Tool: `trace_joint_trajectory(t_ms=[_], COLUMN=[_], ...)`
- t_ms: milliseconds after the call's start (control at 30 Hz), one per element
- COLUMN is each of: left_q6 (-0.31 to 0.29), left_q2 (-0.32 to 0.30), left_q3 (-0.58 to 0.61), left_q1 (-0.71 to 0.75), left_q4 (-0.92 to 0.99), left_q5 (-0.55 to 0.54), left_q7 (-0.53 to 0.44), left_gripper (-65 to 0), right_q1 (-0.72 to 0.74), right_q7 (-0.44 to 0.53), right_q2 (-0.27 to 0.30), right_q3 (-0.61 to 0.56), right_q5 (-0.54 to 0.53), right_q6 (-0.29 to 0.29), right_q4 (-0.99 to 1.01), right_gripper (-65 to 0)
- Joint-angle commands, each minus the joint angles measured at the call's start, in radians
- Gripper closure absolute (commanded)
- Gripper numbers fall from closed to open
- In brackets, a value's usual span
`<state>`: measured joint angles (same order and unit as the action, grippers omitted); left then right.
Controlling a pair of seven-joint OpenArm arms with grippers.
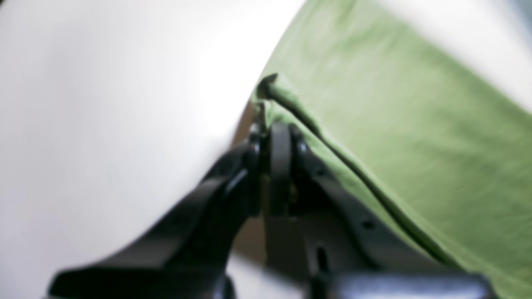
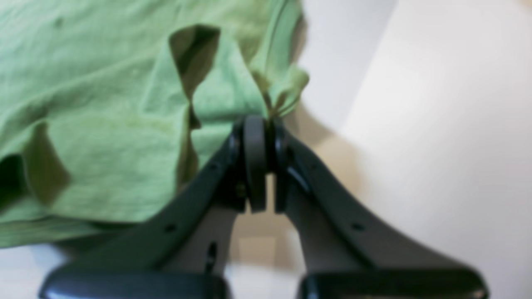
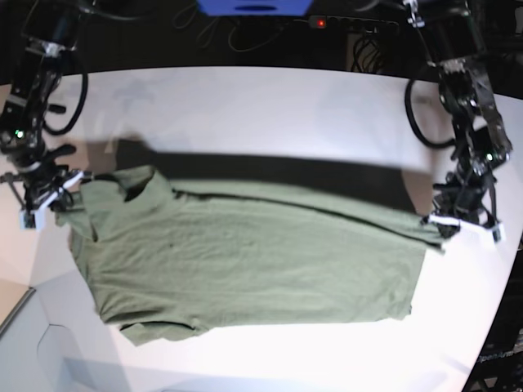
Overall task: Layout the t-shirt on the table in an organized manner, then fold the t-shirt properly
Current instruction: 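Lift the shirt with both grippers and swing it back flat, then lower the shirt edge and open both grippers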
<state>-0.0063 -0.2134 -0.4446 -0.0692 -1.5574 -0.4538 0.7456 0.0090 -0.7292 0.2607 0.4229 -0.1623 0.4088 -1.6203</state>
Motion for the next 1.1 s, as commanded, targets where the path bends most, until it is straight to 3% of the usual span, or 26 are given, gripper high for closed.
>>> trace_joint_trajectory(t_ms=[0,200,300,733,867,1067], left_q6=[0.001,0.006,0.007,0.002,0.002,0.002], left_q2=[-0.024,-0.022,-0.022,-0.048,-0.050,-0.044], left_q3=[-0.007,-0.004,-0.003,-0.009,-0.024,-0.059], left_q1=[-0.053,-0.241,-0.295,-0.245,-0.203,-0.093], left_q4=[-0.010,0.099,0.166,0.176,0.096,-0.013], left_q5=[-0.001,0.003,0.005,-0.001,-0.001,-0.001], left_q7=[-0.007,0.104,0.151,0.164,0.168,0.168], left_gripper=[-0.1,-0.1,-0.1,-0.1,-0.1,-0.1], right_q1=[0.059,0.291,0.339,0.240,0.256,0.122], right_q7=[0.010,-0.174,-0.203,-0.198,-0.209,-0.198], right_q2=[0.030,0.093,0.117,0.114,0.114,0.113], right_q3=[0.004,-0.023,-0.068,-0.072,-0.072,-0.071], right_q5=[-0.006,-0.006,-0.006,-0.009,-0.007,-0.010], right_q6=[-0.003,-0.003,-0.003,0.000,0.000,0.002], right_q4=[-0.015,0.144,0.229,0.117,0.076,0.015], right_gripper=[0.0,0.0,0.0,0.0,0.0,0.0])
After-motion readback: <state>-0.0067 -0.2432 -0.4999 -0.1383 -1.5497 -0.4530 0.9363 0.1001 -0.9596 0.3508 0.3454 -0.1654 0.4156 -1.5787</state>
